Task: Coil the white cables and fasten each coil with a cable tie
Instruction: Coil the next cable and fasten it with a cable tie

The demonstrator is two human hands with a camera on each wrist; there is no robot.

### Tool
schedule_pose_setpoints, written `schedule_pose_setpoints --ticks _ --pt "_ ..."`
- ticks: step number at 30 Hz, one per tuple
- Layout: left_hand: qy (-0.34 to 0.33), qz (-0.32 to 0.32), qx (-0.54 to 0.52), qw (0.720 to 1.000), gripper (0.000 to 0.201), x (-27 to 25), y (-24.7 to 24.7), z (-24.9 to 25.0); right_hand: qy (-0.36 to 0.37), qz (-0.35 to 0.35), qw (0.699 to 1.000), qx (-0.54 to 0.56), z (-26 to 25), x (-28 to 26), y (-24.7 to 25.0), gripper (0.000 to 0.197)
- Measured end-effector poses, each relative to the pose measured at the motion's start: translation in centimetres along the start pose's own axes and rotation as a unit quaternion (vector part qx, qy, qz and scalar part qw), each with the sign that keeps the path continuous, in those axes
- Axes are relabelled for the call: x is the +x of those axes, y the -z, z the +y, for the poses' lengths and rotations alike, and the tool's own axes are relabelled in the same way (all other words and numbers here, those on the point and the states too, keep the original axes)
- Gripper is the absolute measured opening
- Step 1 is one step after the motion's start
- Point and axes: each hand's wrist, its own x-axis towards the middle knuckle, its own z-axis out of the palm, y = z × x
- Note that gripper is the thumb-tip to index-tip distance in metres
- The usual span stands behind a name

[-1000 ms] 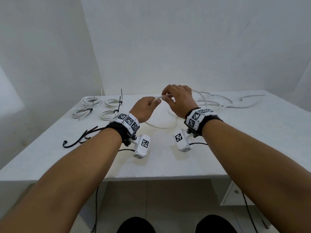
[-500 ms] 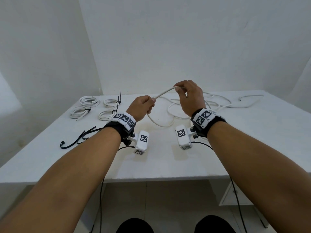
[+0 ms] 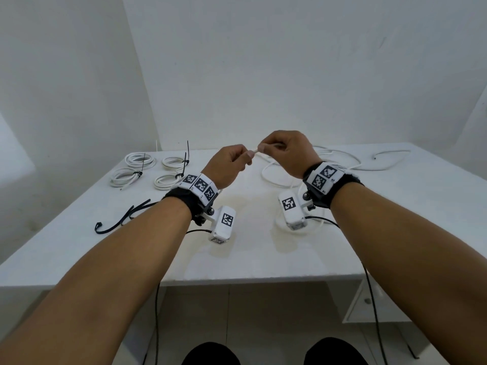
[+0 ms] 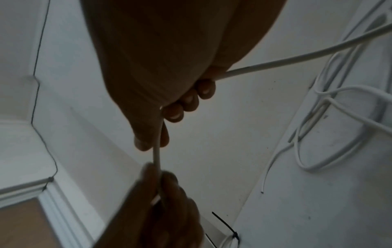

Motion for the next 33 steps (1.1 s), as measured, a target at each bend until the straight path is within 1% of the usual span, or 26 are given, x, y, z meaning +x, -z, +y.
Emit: schedule_pose_setpoints --ticks 2,3,5,6,7,9,11,12,14,16,18,19,21,22,24,26,29,31,33 --pt "0.034 -0.008 -0.015 0.999 0.033 -0.4 0.2 -1.4 -0.026 0.04 0.998 0.034 0.1 0.2 0.6 0.01" --pt "0.054 -0.007 -0.026 0.998 0.034 -0.7 0.4 -2.2 -0.043 0.075 0.995 0.045 0.3 0.4 1.1 0.012" --pt "0.086 -0.008 -0.028 0.996 0.038 -1.3 0.9 -3.4 -0.073 0.14 0.987 0.041 0.8 0.9 2.3 0.017" --pt "0.093 -0.01 -0.012 0.996 0.04 -1.5 1.1 -3.9 -0.08 0.149 0.985 0.024 1.1 1.0 2.9 0.018" --pt "0.093 -0.014 0.011 0.995 0.042 -1.7 1.2 -4.0 -0.08 0.139 0.987 -0.003 1.3 1.0 3.2 0.018" --pt "0.087 -0.019 0.035 0.995 0.044 -1.8 1.1 -3.8 -0.056 0.089 0.991 -0.084 1.5 0.7 3.1 0.015" --pt "0.083 -0.026 0.018 0.996 0.046 -1.7 0.8 -3.0 -0.012 0.037 0.979 -0.199 1.8 0.5 2.2 0.025" --pt "0.084 -0.032 0.0 0.996 0.047 -1.7 0.6 -2.5 -0.001 0.014 0.968 -0.251 1.6 0.4 1.8 0.031" --pt "0.098 -0.043 -0.062 0.992 0.048 -1.7 0.2 -1.5 0.022 -0.023 0.948 -0.316 0.9 0.2 0.9 0.036" --pt "0.122 -0.049 -0.141 0.981 0.046 -1.7 -0.2 -0.6 0.051 -0.061 0.939 -0.334 0.6 -0.1 -0.3 0.035" --pt "0.144 -0.058 -0.21 0.965 0.044 -1.8 -0.4 0.3 0.061 -0.08 0.952 -0.288 0.7 -0.4 -1.3 0.026" --pt "0.151 -0.061 -0.234 0.958 0.043 -1.9 -0.4 0.7 0.062 -0.073 0.964 -0.25 0.8 -0.5 -1.5 0.021" --pt "0.164 -0.07 -0.258 0.95 0.044 -2.1 -0.2 1.1 0.067 -0.026 0.982 -0.174 1.2 -0.2 -1.4 0.018" --pt "0.173 -0.074 -0.262 0.947 0.045 -2.4 0.0 1.1 0.055 -0.002 0.988 -0.147 1.3 -0.1 -1.1 0.019" --pt "0.193 -0.088 -0.265 0.941 0.047 -2.9 0.4 0.8 0.016 0.015 0.991 -0.134 1.6 0.2 -0.7 0.019" --pt "0.205 -0.11 -0.293 0.928 0.046 -3.4 0.6 0.6 -0.002 0.012 0.99 -0.141 1.8 0.2 -0.7 0.019" --pt "0.21 -0.15 -0.387 0.885 0.046 -3.8 0.4 1.4 -0.032 0.002 0.994 -0.105 2.0 -0.3 -1.4 0.02" --pt "0.195 -0.168 -0.437 0.862 0.045 -3.8 0.1 2.7 -0.054 -0.033 0.996 -0.057 1.9 -1.1 -2.1 0.02" --pt "0.162 -0.174 -0.468 0.851 0.044 -3.6 -0.1 3.8 -0.058 -0.064 0.996 -0.02 1.4 -2.2 -2.9 0.033"
